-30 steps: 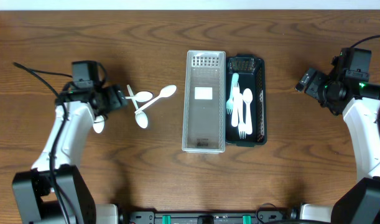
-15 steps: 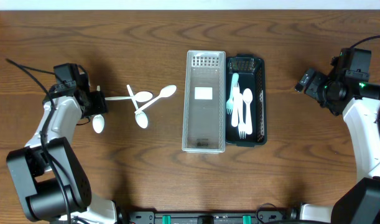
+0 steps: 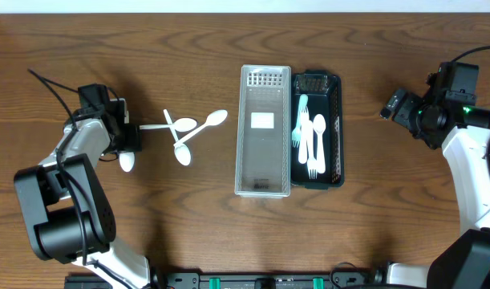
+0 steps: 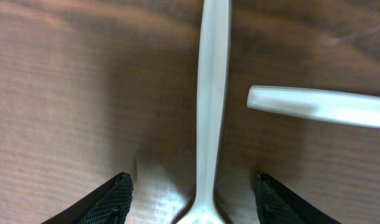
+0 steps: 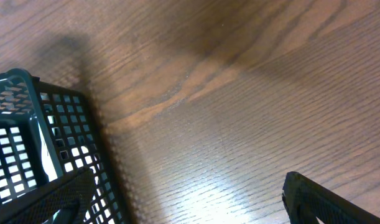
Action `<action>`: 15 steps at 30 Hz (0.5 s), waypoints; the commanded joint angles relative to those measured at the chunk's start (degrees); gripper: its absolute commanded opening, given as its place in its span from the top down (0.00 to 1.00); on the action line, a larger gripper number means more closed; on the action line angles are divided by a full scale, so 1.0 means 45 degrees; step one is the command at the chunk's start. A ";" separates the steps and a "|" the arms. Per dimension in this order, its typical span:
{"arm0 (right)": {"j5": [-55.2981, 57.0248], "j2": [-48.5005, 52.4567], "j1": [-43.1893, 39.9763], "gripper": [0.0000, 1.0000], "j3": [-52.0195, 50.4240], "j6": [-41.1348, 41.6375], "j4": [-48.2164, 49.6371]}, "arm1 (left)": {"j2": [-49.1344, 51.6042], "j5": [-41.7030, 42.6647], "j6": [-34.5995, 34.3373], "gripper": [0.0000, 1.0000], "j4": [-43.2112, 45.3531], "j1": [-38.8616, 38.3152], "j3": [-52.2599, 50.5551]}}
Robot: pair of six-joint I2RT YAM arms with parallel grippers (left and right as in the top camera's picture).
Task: Pack container
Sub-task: 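Carry the spoon right and drop it into the white tray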
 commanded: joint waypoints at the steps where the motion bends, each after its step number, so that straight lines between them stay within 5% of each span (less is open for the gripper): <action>1: -0.0063 0.0083 -0.0092 0.01 0.0097 0.0117 -0.0058 | 0.0729 -0.0155 0.0277 0.35 -0.0087 -0.0214 -0.0039; 4: -0.0063 0.0083 -0.0092 0.01 0.0092 0.0117 -0.0097 | 0.0894 -0.0151 0.0267 0.43 -0.0097 -0.0233 -0.0039; 9: -0.0063 0.0083 -0.0092 0.01 0.0092 0.0117 -0.0185 | 0.0918 -0.0141 0.0044 0.72 -0.0136 -0.0243 -0.0039; 11: -0.0063 0.0083 -0.0092 0.01 0.0092 0.0117 -0.0185 | 0.0908 -0.0010 -0.0024 0.93 -0.0146 -0.0243 -0.0039; 15: -0.0063 0.0083 -0.0092 0.01 0.0092 0.0117 -0.0189 | 0.0563 0.0335 -0.0024 0.94 -0.0350 -0.0253 -0.0024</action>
